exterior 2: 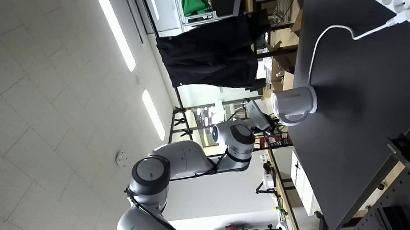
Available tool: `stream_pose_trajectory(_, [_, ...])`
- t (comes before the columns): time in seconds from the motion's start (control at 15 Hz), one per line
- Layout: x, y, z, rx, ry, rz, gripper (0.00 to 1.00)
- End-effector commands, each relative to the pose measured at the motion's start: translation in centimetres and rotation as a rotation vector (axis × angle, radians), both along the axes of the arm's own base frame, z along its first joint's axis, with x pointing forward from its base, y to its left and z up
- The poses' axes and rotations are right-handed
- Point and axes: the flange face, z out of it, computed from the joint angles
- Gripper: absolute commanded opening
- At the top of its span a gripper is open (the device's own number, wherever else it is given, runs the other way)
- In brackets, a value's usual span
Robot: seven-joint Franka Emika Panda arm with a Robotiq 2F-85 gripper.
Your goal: Turn on the extension cord then switch the kettle on and off
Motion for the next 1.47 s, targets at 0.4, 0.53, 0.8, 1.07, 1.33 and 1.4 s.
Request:
stream_pose_trajectory(0.4, [0.7, -0.2, -0.4, 0.005, 0.02, -0.024, 0.0])
stream_pose_trajectory(0.53, [0.7, -0.3, -1.1, 0.021, 0.033, -0.021, 0.0])
stream_pose_trajectory(0.8, [0.9, -0.6, -2.2, 0.068, 0.059, -0.026, 0.0])
stream_pose_trajectory(1.07, [1.1, -1.2, -2.6, 0.101, 0.072, -0.046, 0.0])
stream_pose_trajectory(1.33, [1.2, -1.5, -1.8, 0.122, 0.07, -0.053, 0.0])
stream_pose_trajectory(1.4, [1.2, -1.5, -1.5, 0.126, 0.069, -0.052, 0.0])
